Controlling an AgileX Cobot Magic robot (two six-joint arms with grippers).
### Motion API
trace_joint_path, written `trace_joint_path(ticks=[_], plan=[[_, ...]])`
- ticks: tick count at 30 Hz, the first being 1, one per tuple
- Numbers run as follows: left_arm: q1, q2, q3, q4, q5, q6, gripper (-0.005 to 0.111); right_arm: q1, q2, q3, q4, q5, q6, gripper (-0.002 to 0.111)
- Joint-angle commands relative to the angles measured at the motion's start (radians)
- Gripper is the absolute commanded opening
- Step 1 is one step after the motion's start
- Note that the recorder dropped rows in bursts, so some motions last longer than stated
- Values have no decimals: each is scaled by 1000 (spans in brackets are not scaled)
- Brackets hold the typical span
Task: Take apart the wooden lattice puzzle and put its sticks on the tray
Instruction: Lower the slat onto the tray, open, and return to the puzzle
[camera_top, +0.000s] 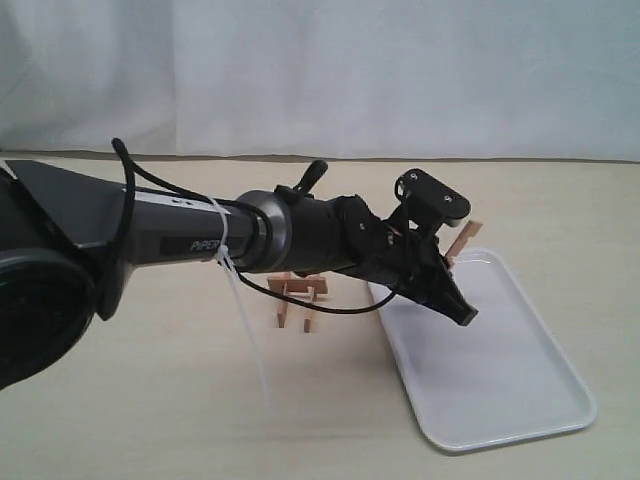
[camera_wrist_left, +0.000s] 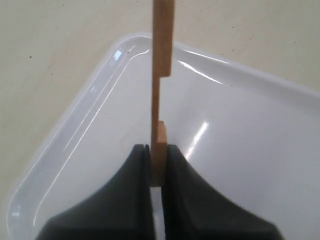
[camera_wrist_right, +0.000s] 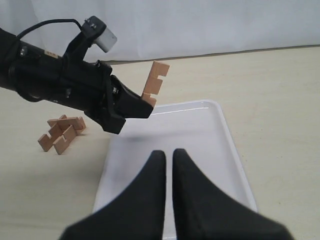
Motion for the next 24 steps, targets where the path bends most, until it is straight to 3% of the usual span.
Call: trace_joint_path(ticks=[1, 14, 15, 21, 24], plan=[[-6, 28, 0, 55, -42, 17, 2, 0, -4, 2, -6, 2, 2, 5], [-6, 50, 0, 108, -136, 17, 3, 0, -4, 2, -6, 2, 2, 5], [-6, 50, 0, 108, -140, 17, 6, 0, -4, 2, -6, 2, 2, 5], [-6, 50, 0, 108, -121, 17, 52, 0, -4, 2, -6, 2, 2, 5], [-6, 44, 0, 155, -126, 17, 59, 0, -4, 2, -6, 2, 2, 5]])
